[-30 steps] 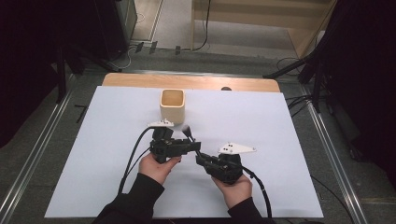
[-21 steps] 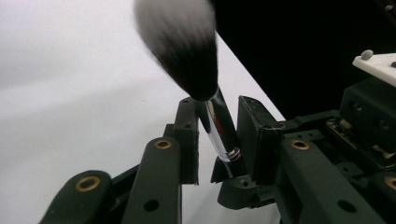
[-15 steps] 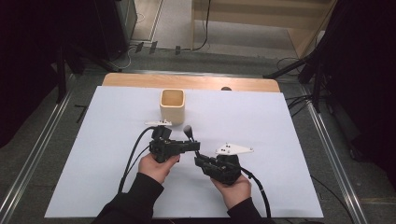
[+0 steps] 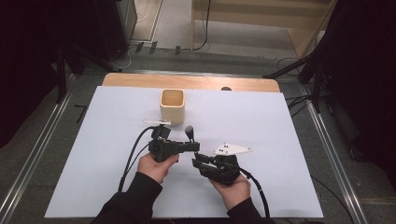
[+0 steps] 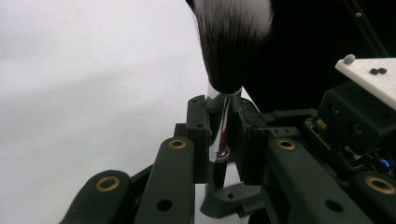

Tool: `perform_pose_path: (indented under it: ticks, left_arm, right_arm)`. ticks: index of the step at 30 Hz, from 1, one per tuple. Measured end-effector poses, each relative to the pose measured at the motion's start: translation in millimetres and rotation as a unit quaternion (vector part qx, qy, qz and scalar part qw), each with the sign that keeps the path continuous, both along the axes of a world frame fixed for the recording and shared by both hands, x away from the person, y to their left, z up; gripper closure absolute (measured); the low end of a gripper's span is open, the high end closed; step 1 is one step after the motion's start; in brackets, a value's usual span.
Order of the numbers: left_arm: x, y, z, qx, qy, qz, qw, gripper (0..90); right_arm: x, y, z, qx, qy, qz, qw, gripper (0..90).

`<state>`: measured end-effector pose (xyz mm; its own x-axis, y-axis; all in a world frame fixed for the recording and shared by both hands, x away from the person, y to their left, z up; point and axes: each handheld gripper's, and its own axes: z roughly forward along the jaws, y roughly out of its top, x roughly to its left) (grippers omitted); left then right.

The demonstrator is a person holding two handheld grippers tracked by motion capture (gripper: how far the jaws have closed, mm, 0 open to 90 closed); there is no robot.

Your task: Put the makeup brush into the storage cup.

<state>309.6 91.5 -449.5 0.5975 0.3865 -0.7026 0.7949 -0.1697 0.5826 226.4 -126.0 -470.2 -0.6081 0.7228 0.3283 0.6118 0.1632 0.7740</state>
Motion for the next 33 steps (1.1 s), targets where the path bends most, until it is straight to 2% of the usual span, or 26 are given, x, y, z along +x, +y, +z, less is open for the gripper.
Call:
perform_pose_path:
  ticks: [2,3,10,14,18,19,22,26,33]
  left_arm:
    - [0.6,1.0,0.4,0.005,-0.003,-0.002,1.0,78.9]
    - [0.7,1.7,0.8,0.007,-0.005,-0.003,1.0,78.8]
    - [2.2,7.5,7.1,0.022,-0.019,-0.014,0.9995,78.8]
    - [3.1,11.5,10.8,0.029,-0.024,-0.021,0.9991,78.8]
    - [3.9,12.8,12.9,0.038,-0.023,-0.04,0.9982,78.8]
    - [3.8,12.8,13.3,0.04,-0.025,-0.043,0.9979,78.8]
    - [4.2,12.2,15.0,0.05,-0.026,-0.06,0.9966,78.8]
    - [4.4,13.0,14.8,0.061,-0.026,-0.076,0.9949,78.8]
    - [4.1,12.8,14.9,0.073,-0.026,-0.122,0.9895,78.8]
  right_arm:
    - [1.0,0.1,0.7,-0.002,-0.003,-0.004,1.0,49.4]
    - [1.3,0.2,0.9,-0.001,-0.004,-0.002,1.0,45.7]
    - [5.4,-5.5,3.7,0.01,-0.003,0.024,0.9997,34.5]
    - [6.9,-7.8,5.0,0.023,-0.005,0.055,0.9982,28.9]
    - [9.6,-7.6,4.7,0.042,0.008,0.082,0.9957,25.7]
    - [9.9,-6.9,4.6,0.044,0.016,0.088,0.9951,25.7]
    - [10.6,-5.3,3.8,0.043,0.02,0.102,0.9936,25.8]
    - [13.2,-4.5,3.2,0.058,0.024,0.131,0.9894,25.8]
    - [22.4,-5.2,2.2,0.066,0.034,0.166,0.9834,27.7]
